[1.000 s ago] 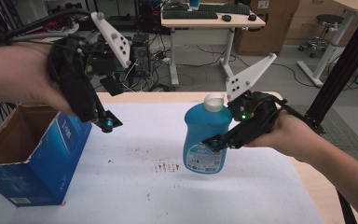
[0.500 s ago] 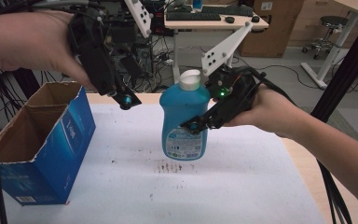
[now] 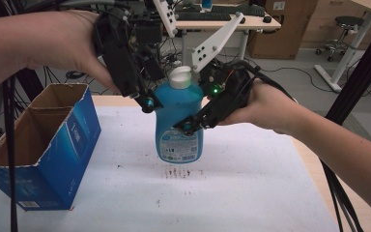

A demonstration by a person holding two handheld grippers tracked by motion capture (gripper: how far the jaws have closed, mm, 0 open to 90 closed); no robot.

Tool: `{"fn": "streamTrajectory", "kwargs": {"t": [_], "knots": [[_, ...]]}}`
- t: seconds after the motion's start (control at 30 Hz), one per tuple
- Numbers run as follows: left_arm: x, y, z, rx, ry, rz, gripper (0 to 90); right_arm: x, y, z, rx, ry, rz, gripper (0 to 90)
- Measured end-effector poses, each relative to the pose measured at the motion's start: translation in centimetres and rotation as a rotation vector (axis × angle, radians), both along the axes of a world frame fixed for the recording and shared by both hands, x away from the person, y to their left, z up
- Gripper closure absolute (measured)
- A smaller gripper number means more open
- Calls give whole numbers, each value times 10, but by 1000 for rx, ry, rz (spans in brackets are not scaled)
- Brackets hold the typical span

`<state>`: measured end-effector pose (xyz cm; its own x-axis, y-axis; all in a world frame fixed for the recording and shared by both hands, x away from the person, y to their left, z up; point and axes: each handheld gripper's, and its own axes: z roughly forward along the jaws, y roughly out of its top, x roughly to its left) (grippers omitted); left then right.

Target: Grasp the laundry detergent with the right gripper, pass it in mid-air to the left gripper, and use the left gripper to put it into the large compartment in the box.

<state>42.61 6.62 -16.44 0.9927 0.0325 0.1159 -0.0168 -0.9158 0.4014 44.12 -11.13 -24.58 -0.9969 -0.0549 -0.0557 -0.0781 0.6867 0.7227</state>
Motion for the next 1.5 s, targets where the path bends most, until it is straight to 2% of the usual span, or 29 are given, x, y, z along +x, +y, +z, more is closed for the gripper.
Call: {"fn": "streamTrajectory", "kwargs": {"t": [0.4, 0.7, 1.03, 1.5], "knots": [[0, -16, -7, 17, 15, 0, 220, 0, 9, 0, -9, -1, 12, 463], [0, -24, -9, 19, 3, -3, 220, 0, 8, 2, -11, 5, 13, 462], [-1, -24, -10, 21, 1, -6, 272, 0, 7, 3, -12, 3, 13, 462], [-1, -25, -9, 14, 0, 0, 298, 0, 7, 3, -15, 3, 10, 463]]}}
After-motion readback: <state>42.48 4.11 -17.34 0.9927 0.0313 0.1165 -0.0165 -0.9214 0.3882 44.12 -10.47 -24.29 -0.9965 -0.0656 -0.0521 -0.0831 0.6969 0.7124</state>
